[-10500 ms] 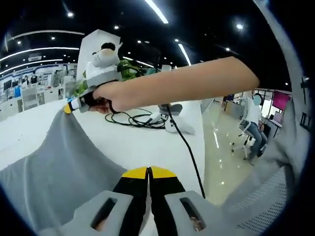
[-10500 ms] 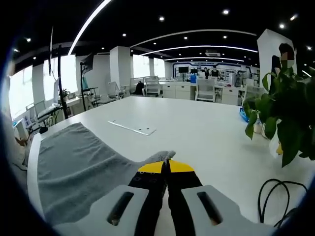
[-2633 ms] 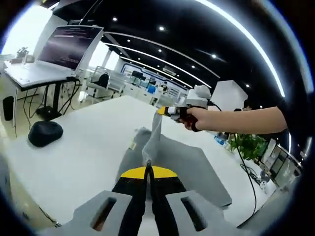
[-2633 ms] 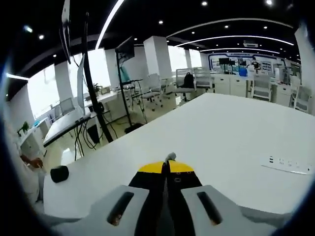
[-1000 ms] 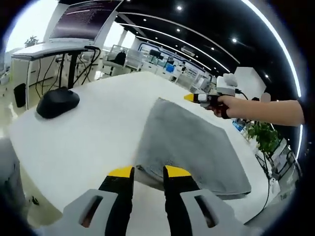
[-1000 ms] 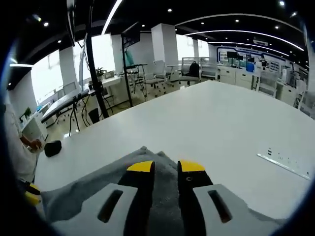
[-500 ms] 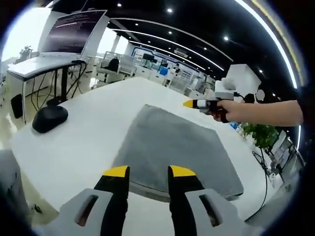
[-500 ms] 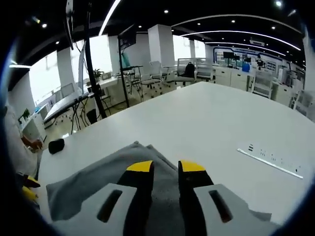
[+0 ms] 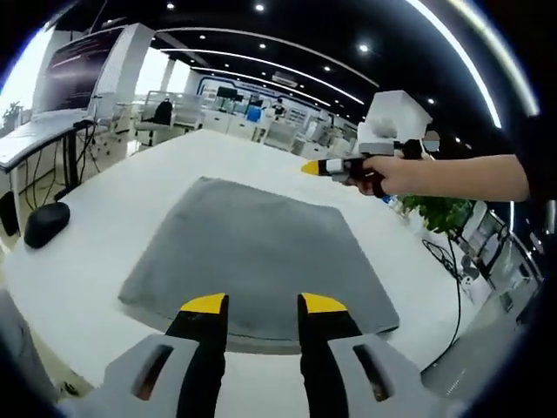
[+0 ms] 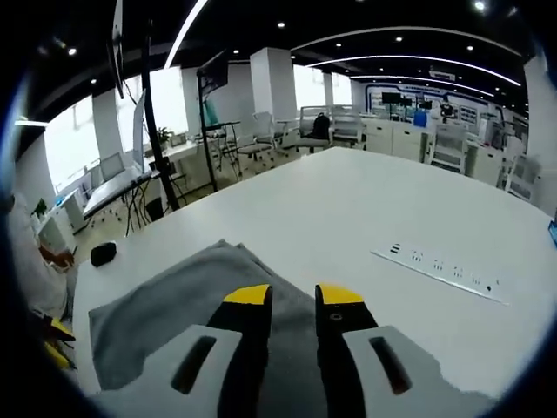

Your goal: Fold the towel on the table until its edges align and the towel forms a compact rectangular stack.

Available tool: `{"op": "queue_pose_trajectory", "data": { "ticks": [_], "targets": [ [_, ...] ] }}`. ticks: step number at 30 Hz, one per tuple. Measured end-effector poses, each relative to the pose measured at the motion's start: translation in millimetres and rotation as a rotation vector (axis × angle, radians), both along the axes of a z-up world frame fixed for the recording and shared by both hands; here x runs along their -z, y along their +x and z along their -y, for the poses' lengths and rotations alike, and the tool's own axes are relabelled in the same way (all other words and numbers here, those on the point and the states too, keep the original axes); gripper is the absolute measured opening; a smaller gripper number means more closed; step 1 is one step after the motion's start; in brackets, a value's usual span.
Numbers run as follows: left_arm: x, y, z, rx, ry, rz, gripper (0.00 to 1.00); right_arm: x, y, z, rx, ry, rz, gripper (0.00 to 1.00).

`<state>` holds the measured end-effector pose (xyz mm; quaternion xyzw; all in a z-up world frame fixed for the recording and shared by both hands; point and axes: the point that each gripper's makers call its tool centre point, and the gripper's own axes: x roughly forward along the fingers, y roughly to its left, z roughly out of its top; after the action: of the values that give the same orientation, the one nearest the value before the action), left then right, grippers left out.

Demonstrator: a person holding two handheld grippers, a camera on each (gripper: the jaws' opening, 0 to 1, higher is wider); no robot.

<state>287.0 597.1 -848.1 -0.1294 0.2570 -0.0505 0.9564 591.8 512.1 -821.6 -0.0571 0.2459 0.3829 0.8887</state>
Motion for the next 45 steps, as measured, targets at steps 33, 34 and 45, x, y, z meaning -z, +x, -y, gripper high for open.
{"op": "queue_pose_trajectory", "data": {
  "ticks": [33,34,45],
  "targets": [
    [16.0,23.2,163.9,0.457,0.063,-0.138,0.46,35.4,3.4,102.0,0.055,-0.056,-0.12,0.21],
    [17.9,23.2,167.2,0.465,0.063,-0.145,0.46,45.0,4.3,103.0,0.057,-0.059,-0.128,0.21],
    [44.8,25.5,193.9,0.527,0.062,-0.218,0.43,73.8,12.2,101.9,0.043,-0.097,-0.142,0.21]
  ]
}}
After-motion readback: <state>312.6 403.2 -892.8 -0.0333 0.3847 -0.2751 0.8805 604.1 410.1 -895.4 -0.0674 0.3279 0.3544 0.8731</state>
